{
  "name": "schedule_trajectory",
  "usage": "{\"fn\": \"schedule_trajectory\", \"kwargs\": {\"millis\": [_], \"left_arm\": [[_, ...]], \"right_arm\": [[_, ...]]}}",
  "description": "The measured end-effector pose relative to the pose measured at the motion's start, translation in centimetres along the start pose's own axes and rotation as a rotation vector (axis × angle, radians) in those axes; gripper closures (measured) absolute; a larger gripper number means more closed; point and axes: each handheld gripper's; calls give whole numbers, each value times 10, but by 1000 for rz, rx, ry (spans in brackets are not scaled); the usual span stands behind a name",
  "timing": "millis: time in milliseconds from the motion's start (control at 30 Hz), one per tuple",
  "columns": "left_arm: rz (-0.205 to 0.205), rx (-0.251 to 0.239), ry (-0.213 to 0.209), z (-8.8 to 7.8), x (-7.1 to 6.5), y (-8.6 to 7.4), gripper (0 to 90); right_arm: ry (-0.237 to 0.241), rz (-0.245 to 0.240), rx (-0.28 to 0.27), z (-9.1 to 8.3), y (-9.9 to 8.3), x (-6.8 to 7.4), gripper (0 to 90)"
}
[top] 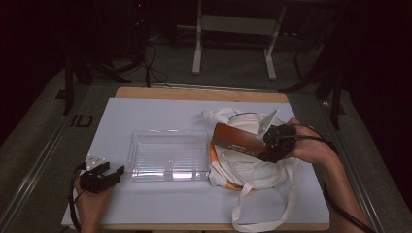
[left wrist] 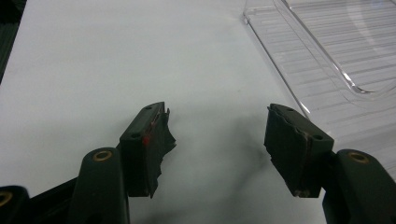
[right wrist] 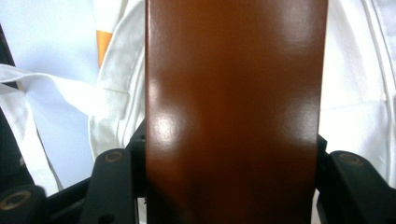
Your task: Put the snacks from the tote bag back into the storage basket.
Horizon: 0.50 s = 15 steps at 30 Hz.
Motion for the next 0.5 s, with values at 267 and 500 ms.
{"fn": "schedule_trajectory", "kwargs": {"millis": [267,500], "left_arm": [[0,-1,-1,0,0,0,393],[-1,-1,-2,0,0,0,394]], "right_arm": [[14,-21,-13,6,11,3,433],[26,-32,-17,12,20,5,433]]}}
Point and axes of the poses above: each handheld gripper's, and its own axes: z roughly forward along the jaws, y roughly out of its top, x roughly to its left, and after that the axes turned 14 degrees about -x, right-handed
